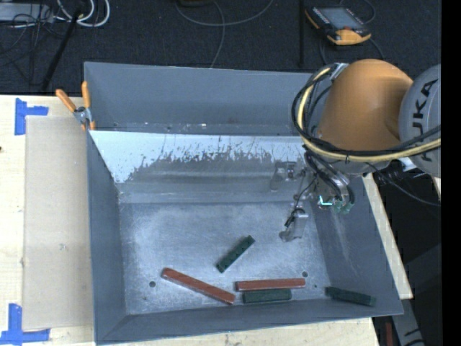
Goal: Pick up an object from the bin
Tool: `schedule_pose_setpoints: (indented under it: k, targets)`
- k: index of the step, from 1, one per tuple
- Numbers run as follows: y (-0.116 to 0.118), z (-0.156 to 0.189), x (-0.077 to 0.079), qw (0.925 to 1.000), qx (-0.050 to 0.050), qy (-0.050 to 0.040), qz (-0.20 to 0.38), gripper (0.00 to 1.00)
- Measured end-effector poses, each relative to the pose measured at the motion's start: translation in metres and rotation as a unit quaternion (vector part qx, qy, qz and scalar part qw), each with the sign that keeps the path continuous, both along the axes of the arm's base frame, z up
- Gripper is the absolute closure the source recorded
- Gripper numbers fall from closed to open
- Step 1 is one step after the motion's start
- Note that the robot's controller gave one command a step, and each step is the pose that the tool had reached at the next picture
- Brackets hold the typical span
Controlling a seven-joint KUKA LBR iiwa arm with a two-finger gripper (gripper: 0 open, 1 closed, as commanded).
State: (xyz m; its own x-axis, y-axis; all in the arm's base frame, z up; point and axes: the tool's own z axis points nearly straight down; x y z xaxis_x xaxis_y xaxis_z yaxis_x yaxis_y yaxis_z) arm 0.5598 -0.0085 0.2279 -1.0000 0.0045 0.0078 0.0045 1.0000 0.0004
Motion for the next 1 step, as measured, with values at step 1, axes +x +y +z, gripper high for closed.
schedule_pose_setpoints:
  k: [1]
  targets:
    - [0.0261,-0.1325,-0.0664,0.9827,0.002,0.0008,0.185,0.00]
